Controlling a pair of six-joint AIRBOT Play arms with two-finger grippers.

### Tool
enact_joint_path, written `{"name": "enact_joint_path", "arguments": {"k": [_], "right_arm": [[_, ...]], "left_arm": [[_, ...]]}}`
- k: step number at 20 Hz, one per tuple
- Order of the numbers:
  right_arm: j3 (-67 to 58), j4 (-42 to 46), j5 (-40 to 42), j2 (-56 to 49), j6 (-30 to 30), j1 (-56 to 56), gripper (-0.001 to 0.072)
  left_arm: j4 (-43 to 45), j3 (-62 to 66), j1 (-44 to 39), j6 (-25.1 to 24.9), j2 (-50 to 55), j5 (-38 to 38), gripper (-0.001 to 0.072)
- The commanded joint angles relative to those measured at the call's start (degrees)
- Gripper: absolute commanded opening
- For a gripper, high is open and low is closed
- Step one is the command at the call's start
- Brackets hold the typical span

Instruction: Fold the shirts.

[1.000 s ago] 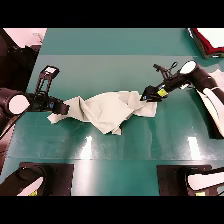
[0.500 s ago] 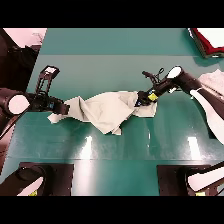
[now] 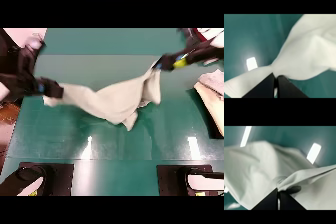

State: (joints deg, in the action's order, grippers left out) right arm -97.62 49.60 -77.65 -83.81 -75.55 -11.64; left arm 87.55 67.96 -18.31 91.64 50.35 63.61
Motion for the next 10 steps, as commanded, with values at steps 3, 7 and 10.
{"name": "enact_joint_path", "arguments": {"k": [3, 7, 10], "right_arm": [[-14.9, 0.0, 6.1, 12.9, 0.0, 8.9, 0.0017], [-20.5, 0.1, 11.5, 21.8, 0.3, 14.5, 0.0017], [-20.5, 0.1, 16.2, 28.6, 1.3, 19.3, 0.0016]], "left_arm": [[-1.9, 24.6, 0.0, -0.1, -0.1, -0.2, 0.0025], [-6.3, 38.0, 0.0, -0.1, -0.7, -0.7, 0.0024], [-13.4, 45.7, 0.0, -0.2, -0.7, -0.8, 0.0024]]}}
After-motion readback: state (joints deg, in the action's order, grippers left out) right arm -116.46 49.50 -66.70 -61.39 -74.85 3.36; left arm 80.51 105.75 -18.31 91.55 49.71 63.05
